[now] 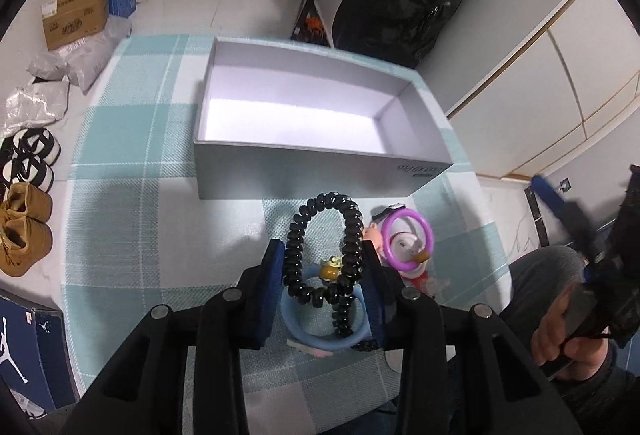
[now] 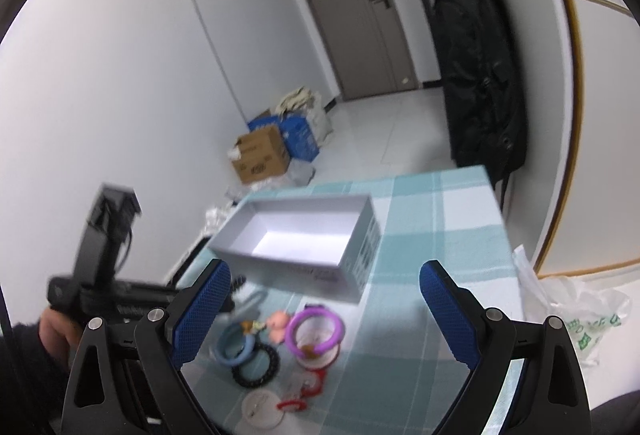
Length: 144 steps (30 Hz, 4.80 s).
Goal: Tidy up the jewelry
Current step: 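Lift the black bracelet with the left gripper while the right gripper approaches the light blue bangle, then grasp and lift the light blue bangle with the right gripper while the left holds the bracelet, then lower both held bracelets into the silver box and open both grippers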
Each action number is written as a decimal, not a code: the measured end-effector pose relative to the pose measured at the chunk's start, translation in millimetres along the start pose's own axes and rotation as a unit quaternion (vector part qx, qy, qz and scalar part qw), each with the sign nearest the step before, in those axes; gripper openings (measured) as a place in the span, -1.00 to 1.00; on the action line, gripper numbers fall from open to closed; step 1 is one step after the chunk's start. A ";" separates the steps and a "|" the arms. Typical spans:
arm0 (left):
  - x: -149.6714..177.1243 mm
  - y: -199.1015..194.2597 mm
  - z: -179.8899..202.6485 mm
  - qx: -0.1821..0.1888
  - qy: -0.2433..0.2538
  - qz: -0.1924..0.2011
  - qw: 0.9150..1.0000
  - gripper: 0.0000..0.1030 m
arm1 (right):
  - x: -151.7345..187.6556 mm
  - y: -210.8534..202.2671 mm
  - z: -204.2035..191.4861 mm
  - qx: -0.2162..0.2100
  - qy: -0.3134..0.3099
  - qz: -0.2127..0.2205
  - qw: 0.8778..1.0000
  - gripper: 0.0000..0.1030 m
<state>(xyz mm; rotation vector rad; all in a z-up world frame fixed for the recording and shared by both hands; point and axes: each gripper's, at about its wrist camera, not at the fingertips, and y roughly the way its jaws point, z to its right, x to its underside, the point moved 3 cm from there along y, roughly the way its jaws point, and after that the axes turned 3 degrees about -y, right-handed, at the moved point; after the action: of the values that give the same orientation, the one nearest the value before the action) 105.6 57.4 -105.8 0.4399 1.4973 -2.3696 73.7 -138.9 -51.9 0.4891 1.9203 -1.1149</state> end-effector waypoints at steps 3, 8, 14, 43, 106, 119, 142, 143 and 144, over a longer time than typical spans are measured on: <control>1.7 -11.3 4.2 -0.005 0.009 0.023 1.000 -0.38 | 7.2 4.9 -7.7 -0.011 -0.009 -0.021 1.000 0.87; 6.2 -22.7 9.0 -0.012 0.021 0.050 0.998 -0.38 | 20.9 17.5 -19.3 -0.026 -0.017 -0.060 0.998 0.86; 9.2 -40.5 13.6 -0.009 0.031 0.078 0.996 -0.38 | 37.4 29.6 -47.2 -0.058 -0.051 -0.097 0.992 0.86; 5.1 -66.0 -11.7 0.021 0.012 0.106 0.994 -0.38 | 73.8 109.0 -123.4 -0.028 -0.226 -0.174 0.958 0.29; -77.9 14.0 3.0 -0.027 0.012 0.051 0.998 -0.38 | -75.0 97.7 2.8 -0.137 0.044 -0.065 0.987 0.05; -84.2 33.1 -1.5 -0.006 -0.013 0.017 1.000 -0.28 | -71.5 130.9 21.4 -0.136 0.105 -0.113 0.979 0.07; -66.9 -3.9 8.5 -0.013 -0.001 0.074 0.997 -0.05 | -72.9 95.6 19.1 -0.099 0.100 -0.069 0.988 0.55; -63.9 -6.6 9.3 -0.015 -0.001 0.078 0.997 -0.05 | -71.8 93.0 18.1 -0.099 0.097 -0.068 0.988 0.55; -62.1 -8.1 9.5 -0.016 -0.001 0.080 0.997 -0.05 | -70.1 89.5 16.5 -0.098 0.094 -0.067 0.989 0.55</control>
<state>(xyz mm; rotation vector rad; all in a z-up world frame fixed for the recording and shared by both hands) 157.7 57.7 -69.8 0.5286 1.4392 -2.2197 181.7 -100.4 -45.1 0.3712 2.2287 -0.9793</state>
